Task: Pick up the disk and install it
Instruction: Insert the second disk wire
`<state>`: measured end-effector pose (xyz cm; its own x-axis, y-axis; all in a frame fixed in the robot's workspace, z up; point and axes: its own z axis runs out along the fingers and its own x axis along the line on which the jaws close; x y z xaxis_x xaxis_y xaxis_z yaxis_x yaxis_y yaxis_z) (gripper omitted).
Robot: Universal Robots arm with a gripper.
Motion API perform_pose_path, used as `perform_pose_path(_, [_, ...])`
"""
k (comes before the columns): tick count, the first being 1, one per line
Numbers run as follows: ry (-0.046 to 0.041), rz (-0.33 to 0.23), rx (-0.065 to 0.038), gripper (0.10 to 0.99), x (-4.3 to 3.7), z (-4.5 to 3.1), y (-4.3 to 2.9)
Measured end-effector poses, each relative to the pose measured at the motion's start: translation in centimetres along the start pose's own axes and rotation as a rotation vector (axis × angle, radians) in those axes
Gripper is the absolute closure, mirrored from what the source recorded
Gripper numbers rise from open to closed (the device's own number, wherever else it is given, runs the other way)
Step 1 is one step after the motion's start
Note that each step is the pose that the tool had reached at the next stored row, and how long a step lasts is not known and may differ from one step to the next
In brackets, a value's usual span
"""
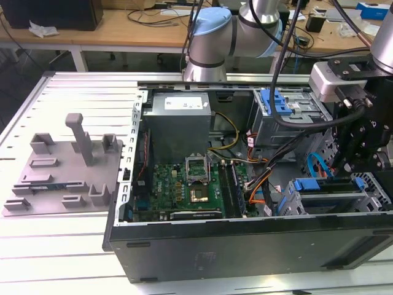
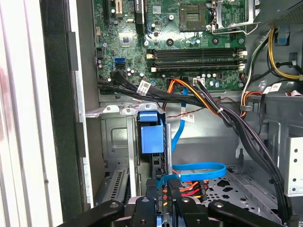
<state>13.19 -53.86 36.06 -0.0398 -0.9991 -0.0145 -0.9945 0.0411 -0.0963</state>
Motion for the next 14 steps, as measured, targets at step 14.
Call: perform_pose_path(14, [0.0003,0.0,0.0,0.98,0.0,0.0,0.0])
